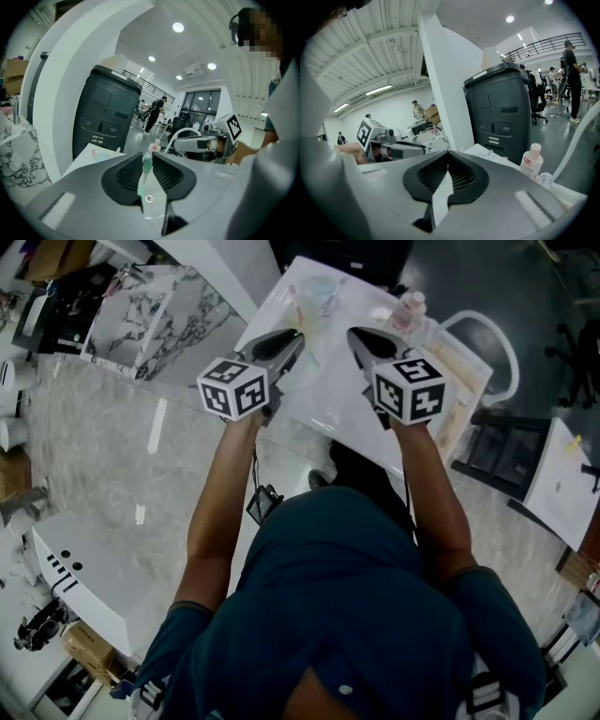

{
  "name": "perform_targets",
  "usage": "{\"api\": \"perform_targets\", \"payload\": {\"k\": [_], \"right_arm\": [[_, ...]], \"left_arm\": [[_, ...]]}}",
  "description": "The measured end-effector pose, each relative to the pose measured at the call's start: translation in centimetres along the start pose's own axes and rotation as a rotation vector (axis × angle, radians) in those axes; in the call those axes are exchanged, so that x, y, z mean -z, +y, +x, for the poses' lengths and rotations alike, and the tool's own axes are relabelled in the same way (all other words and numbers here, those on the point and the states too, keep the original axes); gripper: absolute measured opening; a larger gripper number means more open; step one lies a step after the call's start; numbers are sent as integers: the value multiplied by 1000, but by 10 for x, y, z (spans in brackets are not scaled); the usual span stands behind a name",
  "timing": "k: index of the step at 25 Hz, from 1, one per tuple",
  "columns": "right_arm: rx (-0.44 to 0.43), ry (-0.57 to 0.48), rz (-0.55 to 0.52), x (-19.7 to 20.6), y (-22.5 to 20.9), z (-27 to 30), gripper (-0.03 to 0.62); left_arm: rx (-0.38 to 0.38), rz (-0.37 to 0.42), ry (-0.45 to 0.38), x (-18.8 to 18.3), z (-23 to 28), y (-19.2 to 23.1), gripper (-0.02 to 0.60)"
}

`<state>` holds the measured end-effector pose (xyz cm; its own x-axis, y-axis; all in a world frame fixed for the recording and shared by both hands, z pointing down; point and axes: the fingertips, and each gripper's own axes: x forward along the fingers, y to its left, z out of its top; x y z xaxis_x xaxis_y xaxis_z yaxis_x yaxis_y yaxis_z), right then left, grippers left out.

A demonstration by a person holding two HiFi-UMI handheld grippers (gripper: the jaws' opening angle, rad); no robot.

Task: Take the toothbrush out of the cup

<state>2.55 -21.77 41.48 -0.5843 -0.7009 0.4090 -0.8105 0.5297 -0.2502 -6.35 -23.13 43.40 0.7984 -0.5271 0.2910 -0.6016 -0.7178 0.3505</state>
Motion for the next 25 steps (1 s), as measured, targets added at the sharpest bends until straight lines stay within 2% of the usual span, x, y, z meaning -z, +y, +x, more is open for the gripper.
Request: {"api": "perform_targets", "payload": {"k": [10, 25], "right_arm": [[-1, 6, 4, 1, -2, 2, 9], [-13, 19, 4, 5, -5, 10, 10]], "left_arm": [[76, -24, 24, 11, 12, -21, 68], [46, -26, 13, 9, 7, -9, 68]]}}
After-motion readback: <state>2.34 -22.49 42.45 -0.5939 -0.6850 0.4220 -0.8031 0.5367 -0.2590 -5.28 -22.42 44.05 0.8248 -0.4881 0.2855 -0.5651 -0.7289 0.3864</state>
